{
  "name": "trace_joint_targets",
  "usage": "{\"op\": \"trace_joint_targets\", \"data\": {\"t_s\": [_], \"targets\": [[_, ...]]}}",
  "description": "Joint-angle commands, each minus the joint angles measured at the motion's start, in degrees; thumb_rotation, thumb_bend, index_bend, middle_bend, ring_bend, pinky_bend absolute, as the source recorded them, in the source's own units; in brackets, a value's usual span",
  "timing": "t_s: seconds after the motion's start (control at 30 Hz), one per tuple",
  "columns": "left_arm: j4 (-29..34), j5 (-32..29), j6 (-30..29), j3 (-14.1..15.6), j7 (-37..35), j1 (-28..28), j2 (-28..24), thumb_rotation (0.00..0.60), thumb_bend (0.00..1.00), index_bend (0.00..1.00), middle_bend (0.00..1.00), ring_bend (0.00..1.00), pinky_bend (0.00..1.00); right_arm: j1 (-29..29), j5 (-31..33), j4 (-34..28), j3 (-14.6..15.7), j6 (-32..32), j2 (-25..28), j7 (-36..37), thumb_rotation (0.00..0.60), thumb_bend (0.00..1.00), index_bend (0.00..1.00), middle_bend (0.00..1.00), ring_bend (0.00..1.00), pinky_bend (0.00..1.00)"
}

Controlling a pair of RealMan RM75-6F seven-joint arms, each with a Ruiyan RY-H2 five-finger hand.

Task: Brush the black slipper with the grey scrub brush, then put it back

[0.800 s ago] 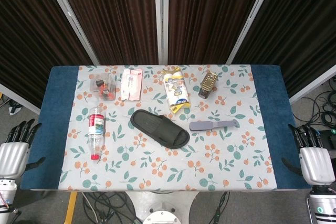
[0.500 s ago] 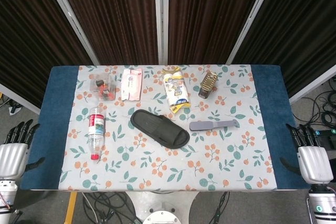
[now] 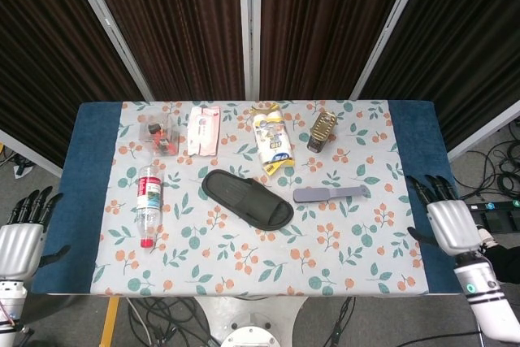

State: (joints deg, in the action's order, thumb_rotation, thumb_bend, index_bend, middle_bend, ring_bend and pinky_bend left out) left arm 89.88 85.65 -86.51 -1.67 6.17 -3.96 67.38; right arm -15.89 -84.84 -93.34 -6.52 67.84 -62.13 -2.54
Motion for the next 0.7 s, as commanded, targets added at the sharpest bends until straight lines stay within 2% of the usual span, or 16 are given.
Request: {"op": "trace_joint_targets", "data": {"t_s": [0.03,0.17,0.3,0.57,0.7], "targets": [[0.06,-0.19,-0.07,0.01,-0.11,0.17,-0.06,0.6,0.09,0.17,0.16,0.05,0.13,-8.86,5.01,4.91,-2.86,-11.81,-3.53,-1.79,0.6,0.09,0.12,0.25,0.09,0.1],[-0.29,-0.77,0.58,0.01,-0.53,0.15,0.09,0.6,0.09,0.17,0.16,0.05,0.13,-14.72,9.11,10.74,-3.71,-19.99,-8.32,-4.31,0.6,0.09,0.16,0.26,0.09,0.1],[-1.16,-0.87,1.29,0.31,-1.11,0.1,0.49,0.6,0.09,0.17,0.16,0.05,0.13,-18.59,12.08,16.34,-3.61,-25.07,-12.89,-6.3,0.6,0.09,0.2,0.28,0.11,0.12],[-1.82,-1.47,2.05,0.15,-1.47,-0.1,0.87,0.6,0.09,0.17,0.16,0.05,0.13,-22.89,14.31,23.01,-2.55,-29.93,-18.83,-7.39,0.6,0.09,0.34,0.38,0.2,0.21],[-2.11,-1.93,2.74,0.14,-1.73,-0.24,1.07,0.6,0.09,0.17,0.16,0.05,0.13,-24.39,15.15,25.14,-1.91,-31.79,-20.49,-7.7,0.6,0.09,0.37,0.39,0.21,0.22]]}}
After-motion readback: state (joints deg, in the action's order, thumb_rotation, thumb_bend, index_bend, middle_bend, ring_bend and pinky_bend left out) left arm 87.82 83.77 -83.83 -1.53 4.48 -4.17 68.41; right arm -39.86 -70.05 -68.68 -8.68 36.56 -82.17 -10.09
